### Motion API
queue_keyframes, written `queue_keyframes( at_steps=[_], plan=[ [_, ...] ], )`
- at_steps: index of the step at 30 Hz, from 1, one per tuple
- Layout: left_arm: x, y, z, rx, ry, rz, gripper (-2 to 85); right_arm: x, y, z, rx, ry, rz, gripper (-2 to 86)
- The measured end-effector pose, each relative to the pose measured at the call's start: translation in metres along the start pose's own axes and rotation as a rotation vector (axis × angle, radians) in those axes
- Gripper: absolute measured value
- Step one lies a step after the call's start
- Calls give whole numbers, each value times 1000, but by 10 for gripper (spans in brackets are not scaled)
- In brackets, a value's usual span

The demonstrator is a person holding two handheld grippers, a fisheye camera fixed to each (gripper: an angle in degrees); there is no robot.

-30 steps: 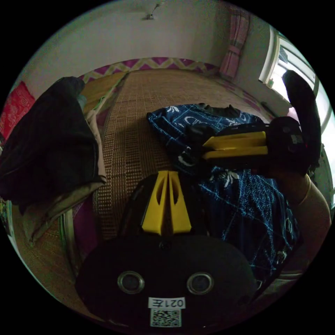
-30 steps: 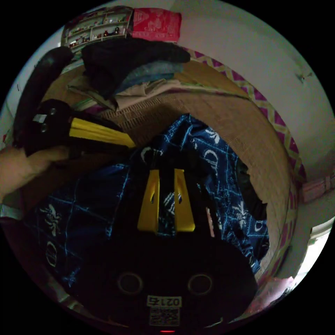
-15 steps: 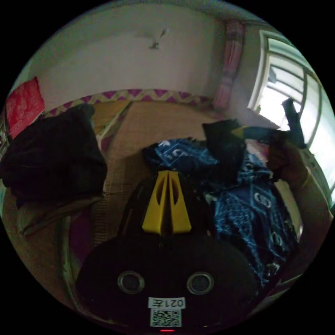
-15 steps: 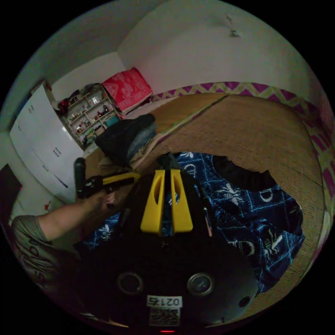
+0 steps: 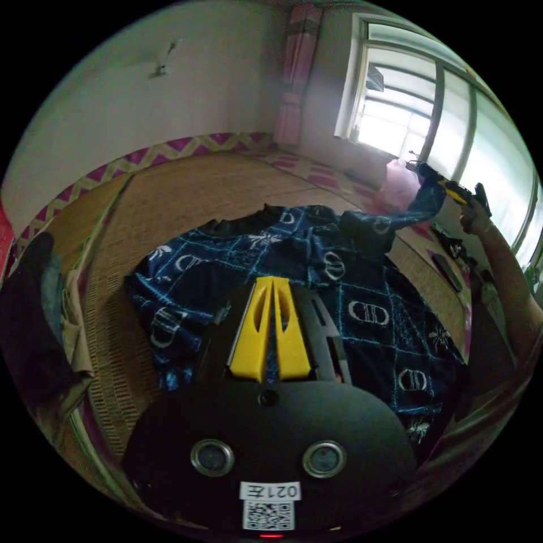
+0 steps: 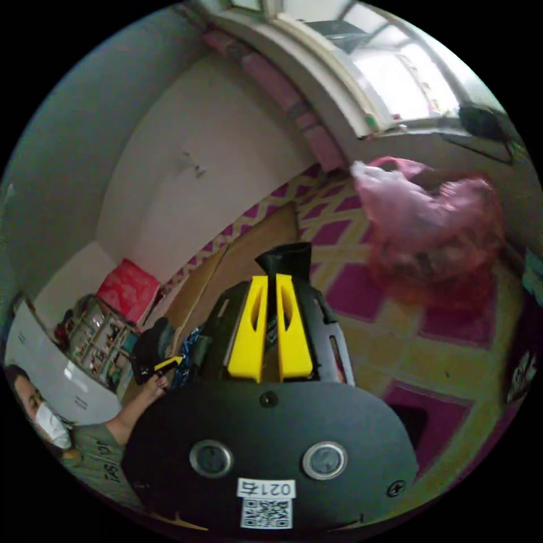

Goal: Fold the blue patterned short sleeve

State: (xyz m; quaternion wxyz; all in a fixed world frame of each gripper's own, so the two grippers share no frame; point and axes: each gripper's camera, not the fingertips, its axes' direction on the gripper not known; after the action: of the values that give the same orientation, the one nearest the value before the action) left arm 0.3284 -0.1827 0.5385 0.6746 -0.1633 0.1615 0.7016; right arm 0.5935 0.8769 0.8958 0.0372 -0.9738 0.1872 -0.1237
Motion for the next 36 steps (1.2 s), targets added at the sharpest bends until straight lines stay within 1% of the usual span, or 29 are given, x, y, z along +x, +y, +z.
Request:
queue_keyframes(
  at_steps=[1,2,4,7,10,14,17,18,19,21,23,24,25,26,28,29,31,32,34,35,36],
  plan=[
    [11,-2,-1,-4,18,9,-9,39,-10,-34,17,6,69,11],
    [17,-3,-1,-5,28,14,-9,58,-13,-49,28,16,109,11],
    [42,-7,-5,2,86,51,-8,123,-12,-98,66,33,231,12],
    [74,-15,-11,13,149,122,-1,182,2,-133,94,87,356,16],
    [104,-28,-19,42,216,208,26,214,14,-147,108,75,443,28],
    [138,-48,-23,3,224,313,63,215,11,-158,117,67,493,66],
    [159,-61,-23,-63,147,397,69,191,0,-170,98,134,511,96],
    [164,-65,-22,-102,78,420,56,175,-7,-172,70,157,496,101],
    [163,-69,-19,-165,6,408,38,156,-14,-174,48,167,471,104],
    [153,-75,-25,-211,-53,352,10,124,-21,-174,29,164,427,103],
    [136,-81,-48,-179,-3,281,0,88,-26,-174,20,133,389,101],
    [119,-85,-68,-147,40,214,-4,62,-29,-173,18,103,362,99],
    [98,-87,-97,-68,116,128,-5,36,-31,-172,10,72,338,94],
    [85,-87,-113,-26,161,81,-6,22,-32,-171,6,58,324,92],
    [25,-85,-190,133,296,-89,-8,-38,-36,-166,-17,7,252,87],
    [10,-83,-211,168,311,-114,-8,-54,-36,-164,-24,-3,236,86],
    [-56,-70,-308,299,264,-176,-9,-117,-35,-157,-43,-29,166,89],
    [-74,-65,-333,325,243,-190,-9,-132,-34,-155,-47,-30,152,92],
    [-145,-37,-431,415,126,-257,-9,-188,-27,-155,-41,8,106,103],
    [-164,-28,-456,434,98,-280,-9,-200,-25,-155,-36,21,101,106],
    [-198,-8,-502,468,44,-328,-9,-222,-21,-157,-27,38,98,108]
  ],
)
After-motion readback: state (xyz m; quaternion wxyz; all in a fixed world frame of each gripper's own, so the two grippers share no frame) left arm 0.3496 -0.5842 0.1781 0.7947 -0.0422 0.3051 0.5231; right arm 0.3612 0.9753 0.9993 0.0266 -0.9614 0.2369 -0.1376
